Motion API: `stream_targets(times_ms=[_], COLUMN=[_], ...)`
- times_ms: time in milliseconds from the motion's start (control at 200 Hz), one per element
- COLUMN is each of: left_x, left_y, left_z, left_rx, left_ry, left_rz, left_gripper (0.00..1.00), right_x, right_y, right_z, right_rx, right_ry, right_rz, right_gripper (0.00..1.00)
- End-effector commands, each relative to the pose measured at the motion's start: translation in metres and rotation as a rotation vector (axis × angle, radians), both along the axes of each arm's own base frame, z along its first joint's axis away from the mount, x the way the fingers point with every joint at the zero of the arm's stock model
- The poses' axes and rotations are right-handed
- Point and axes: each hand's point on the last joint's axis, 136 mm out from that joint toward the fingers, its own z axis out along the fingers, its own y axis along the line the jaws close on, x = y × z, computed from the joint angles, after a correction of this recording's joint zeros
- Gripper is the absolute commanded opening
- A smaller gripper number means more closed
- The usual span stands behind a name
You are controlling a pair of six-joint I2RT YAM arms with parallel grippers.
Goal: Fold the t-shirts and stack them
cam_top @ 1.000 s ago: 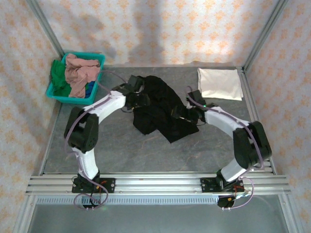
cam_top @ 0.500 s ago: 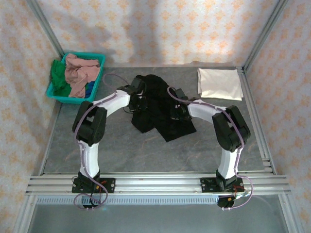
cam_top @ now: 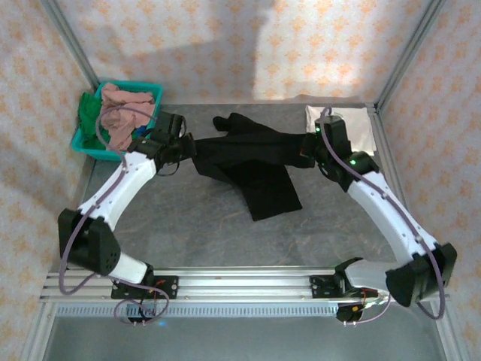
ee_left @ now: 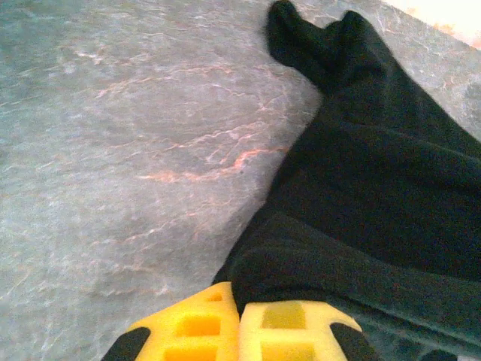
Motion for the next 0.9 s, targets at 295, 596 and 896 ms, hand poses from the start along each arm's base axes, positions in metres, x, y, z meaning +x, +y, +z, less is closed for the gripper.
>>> stream_targets(times_ms=[295, 596, 896], left_x=[-0.025, -0.033, 0.006], left_y=[0.051, -0.022, -0.105], left_z=[-0.071, -0.069, -0.113], left_rx=[0.089, 0.217, 0.392], left_ry=[0.177, 0.124, 0.227], left_rz=[0.157, -0.158, -0.391], left_gripper=[0.43, 0.65, 0.72], right_x=[0.078, 0.083, 0.012], right_y=[0.048, 0.081, 0.005], right_z=[-0.026, -0.01, -0.048], right_rx=[0.121, 0.026, -0.129], right_ry=[0.101, 0.105, 0.188], right_rz=[0.107, 0.199, -0.016], right_gripper=[0.0, 0.46, 0.74])
